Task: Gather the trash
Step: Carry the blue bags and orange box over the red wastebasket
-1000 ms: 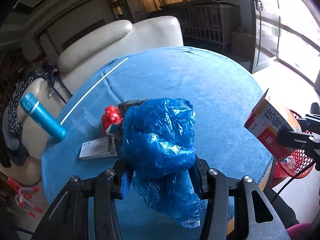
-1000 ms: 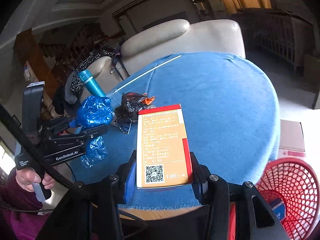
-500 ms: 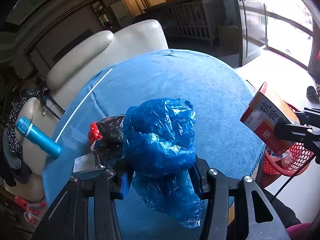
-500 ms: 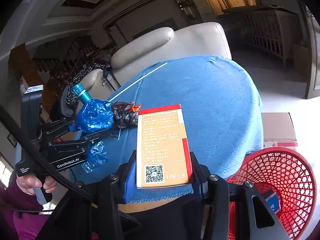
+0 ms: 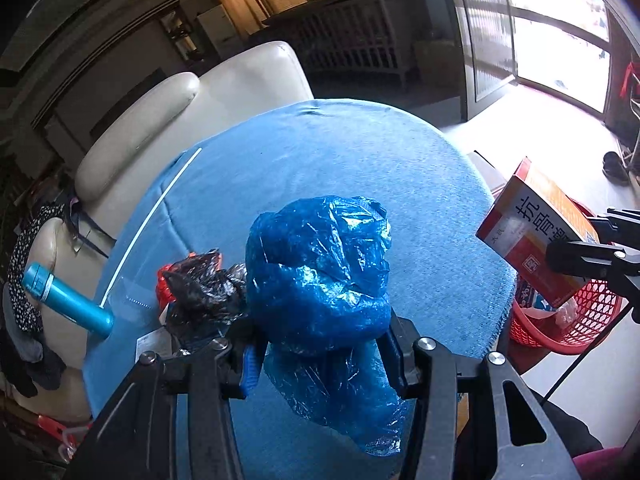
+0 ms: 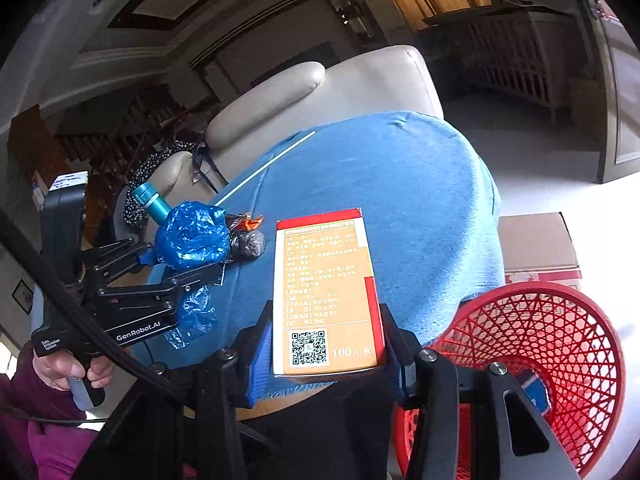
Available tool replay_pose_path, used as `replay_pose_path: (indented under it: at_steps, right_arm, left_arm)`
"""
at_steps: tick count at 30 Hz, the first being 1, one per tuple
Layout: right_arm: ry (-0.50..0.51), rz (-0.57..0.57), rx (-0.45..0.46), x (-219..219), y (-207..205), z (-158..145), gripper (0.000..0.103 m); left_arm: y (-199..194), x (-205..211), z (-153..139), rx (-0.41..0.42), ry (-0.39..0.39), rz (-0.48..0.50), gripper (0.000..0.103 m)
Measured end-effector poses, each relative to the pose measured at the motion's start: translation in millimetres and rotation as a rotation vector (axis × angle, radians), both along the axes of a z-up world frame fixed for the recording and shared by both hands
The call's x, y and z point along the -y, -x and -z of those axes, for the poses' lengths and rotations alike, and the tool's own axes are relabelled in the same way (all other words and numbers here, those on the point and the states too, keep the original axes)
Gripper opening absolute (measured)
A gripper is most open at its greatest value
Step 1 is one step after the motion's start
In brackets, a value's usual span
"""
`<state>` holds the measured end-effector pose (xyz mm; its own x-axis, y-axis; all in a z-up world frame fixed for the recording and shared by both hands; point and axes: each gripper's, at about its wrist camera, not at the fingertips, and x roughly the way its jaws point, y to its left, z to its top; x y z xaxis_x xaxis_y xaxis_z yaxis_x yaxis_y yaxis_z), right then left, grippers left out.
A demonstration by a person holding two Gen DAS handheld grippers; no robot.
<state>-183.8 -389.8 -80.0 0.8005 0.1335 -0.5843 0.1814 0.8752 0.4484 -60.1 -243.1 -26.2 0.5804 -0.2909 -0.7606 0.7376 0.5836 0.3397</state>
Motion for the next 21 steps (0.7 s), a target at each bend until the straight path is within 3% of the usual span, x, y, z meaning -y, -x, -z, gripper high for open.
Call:
replay_pose_path:
  at_steps: [21]
  right_arm:
    - [-0.03, 0.064, -0.013, 21, 18, 4, 0.05]
  left_arm:
    - [7, 34, 11, -0.01, -0.047, 0.075, 0.051]
